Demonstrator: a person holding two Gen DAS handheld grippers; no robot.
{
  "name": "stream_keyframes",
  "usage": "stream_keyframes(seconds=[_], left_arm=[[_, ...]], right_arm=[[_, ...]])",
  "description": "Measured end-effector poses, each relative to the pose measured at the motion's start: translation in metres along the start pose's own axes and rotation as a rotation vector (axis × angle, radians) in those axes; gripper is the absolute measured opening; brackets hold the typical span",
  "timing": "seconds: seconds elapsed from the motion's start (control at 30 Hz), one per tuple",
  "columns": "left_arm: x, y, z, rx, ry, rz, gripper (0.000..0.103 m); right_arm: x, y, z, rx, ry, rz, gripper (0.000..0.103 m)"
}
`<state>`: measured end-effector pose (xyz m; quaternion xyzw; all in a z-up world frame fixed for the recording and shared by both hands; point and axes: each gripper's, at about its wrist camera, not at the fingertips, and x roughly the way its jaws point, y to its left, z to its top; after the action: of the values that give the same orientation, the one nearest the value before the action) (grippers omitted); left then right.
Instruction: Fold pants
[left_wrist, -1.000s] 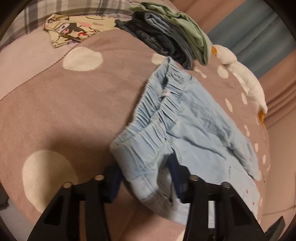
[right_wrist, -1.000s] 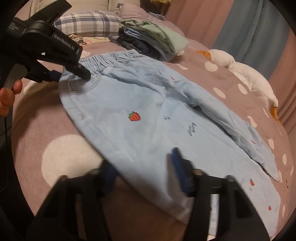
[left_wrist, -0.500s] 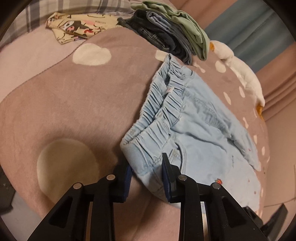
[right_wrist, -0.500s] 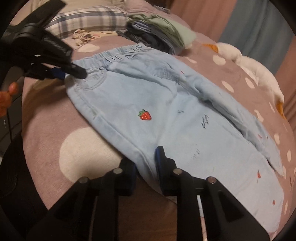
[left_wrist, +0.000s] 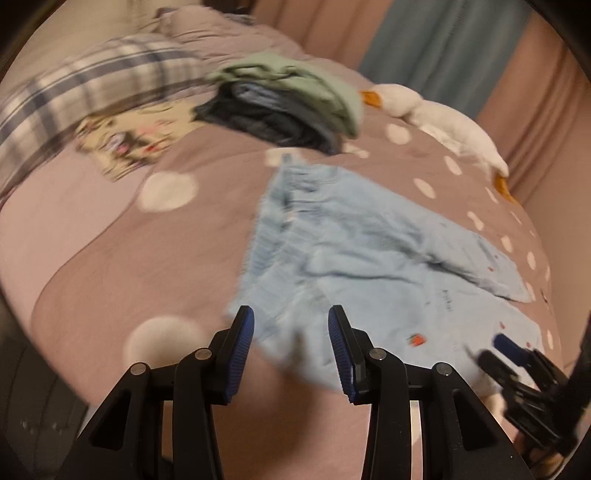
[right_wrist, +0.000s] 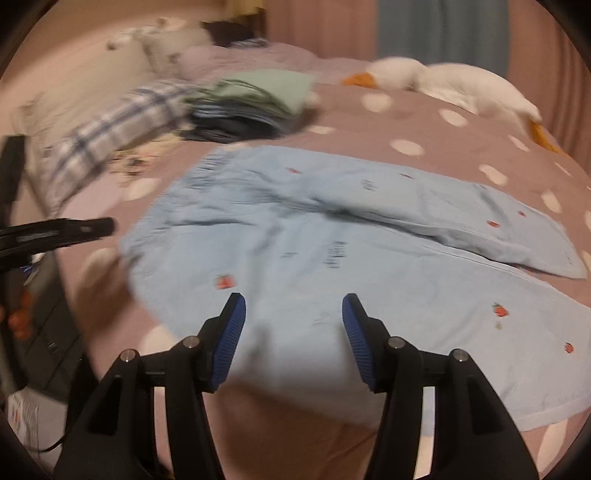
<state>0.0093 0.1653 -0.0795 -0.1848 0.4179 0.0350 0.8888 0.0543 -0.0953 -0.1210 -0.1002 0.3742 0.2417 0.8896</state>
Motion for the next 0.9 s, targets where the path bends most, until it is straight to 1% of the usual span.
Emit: stream_keyframes(seconds=[0.07,0.1,0.17,0.27,0.33,0.43,0.53,0.63,0.73,0.77,0.83,0.87,0.9], left_arm=[[0.014,-0.018,0.003,0.043,0.009,-0.015,0.04],[0.019,-0.025,0.002,0.063,0.021,-0.019,0.04],[0.039,-0.042,-0.001,0.116,0.058,-0.019,0.04],[0.062,-0.051,-0.01,0.163,0.114,0.018,0.04],[0.075,-0.049,-0.017,0.188,0.143,0.062,0.04],[0.076,-0.048,-0.021,0.219,0.128,0.064,0.04],[0.076,-0.047,-0.02,0.218,0.133,0.058,0.04],[0.075,-0.044,-0.019,0.206,0.133,0.055,0.04],[0.073,-0.045,-0.021,0.206,0.131,0.055,0.04],[0.072,-0.045,-0.021,0.206,0.131,0.055,0.04],[0.073,-0.045,-0.021,0.204,0.132,0.054,0.04],[0.073,-0.045,-0.021,0.203,0.133,0.054,0.04],[0.072,-0.044,-0.021,0.2,0.136,0.053,0.04]], right_arm=[[0.014,-0.005,0.0,0.033,0.02,0.012,0.054],[0.021,-0.006,-0.002,0.04,0.035,0.015,0.05],[0.032,-0.009,-0.005,0.029,0.064,-0.004,0.046],[0.043,-0.019,-0.015,0.029,0.115,-0.031,0.043],[0.041,-0.034,-0.021,0.047,0.117,-0.044,0.043],[0.034,-0.06,-0.029,0.067,0.126,-0.109,0.043],[0.022,-0.093,-0.039,0.131,0.13,-0.153,0.035],[0.008,-0.12,-0.048,0.182,0.145,-0.249,0.035],[-0.005,-0.145,-0.059,0.24,0.155,-0.319,0.035],[-0.008,-0.152,-0.061,0.253,0.157,-0.345,0.036],[-0.013,-0.164,-0.065,0.259,0.182,-0.448,0.041],[-0.016,-0.17,-0.067,0.269,0.186,-0.474,0.047],[-0.019,-0.173,-0.066,0.29,0.186,-0.479,0.045]])
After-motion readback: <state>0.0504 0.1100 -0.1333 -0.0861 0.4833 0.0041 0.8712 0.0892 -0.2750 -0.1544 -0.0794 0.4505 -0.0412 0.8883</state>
